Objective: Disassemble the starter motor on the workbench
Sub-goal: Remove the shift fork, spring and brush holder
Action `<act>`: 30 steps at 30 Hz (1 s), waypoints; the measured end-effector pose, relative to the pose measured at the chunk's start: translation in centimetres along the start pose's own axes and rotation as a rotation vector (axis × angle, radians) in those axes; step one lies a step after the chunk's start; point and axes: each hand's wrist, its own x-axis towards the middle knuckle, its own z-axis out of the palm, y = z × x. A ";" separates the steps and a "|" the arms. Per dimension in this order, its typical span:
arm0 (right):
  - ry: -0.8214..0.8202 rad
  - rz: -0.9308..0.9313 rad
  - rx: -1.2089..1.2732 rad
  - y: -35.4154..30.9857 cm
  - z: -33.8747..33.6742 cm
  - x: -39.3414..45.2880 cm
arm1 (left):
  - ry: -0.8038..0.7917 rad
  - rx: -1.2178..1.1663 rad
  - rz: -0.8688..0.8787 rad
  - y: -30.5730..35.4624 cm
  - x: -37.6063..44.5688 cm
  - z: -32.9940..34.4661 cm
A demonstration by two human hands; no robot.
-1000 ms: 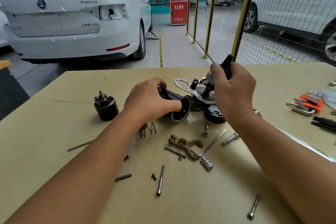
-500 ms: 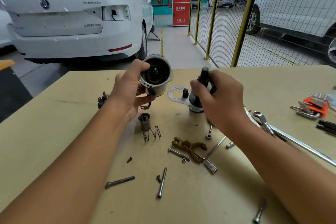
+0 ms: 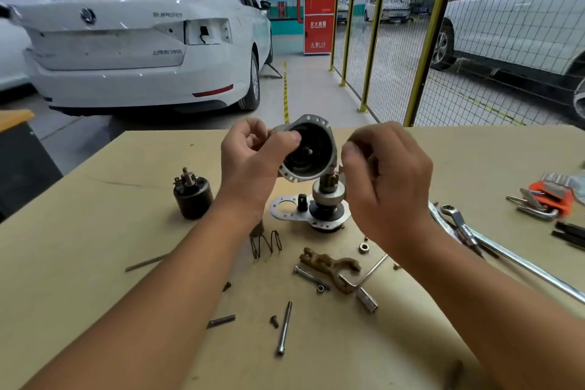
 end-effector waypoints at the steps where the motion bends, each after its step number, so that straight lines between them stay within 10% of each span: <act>1: -0.019 -0.051 -0.002 -0.5 -0.2 0.3 | 0.018 0.050 0.054 0.0 -0.1 0.1; 6: -0.421 0.069 -0.205 -2.2 -0.5 1.2 | 0.137 0.183 0.153 1.0 -0.7 1.3; 15: -0.524 0.107 -0.236 -1.8 -0.5 1.5 | 0.109 0.437 0.172 2.3 -1.6 2.5; 19: -0.386 0.161 -0.140 -1.2 -0.2 0.9 | 0.070 -0.062 -0.219 3.2 -1.0 2.3; 22: -0.352 0.292 -0.067 -0.2 0.0 0.7 | 0.387 -0.349 -0.450 3.2 -0.5 2.5; 30: -0.354 0.154 -0.071 -0.5 0.6 -0.4 | 0.331 -0.280 -0.796 3.4 -1.4 3.0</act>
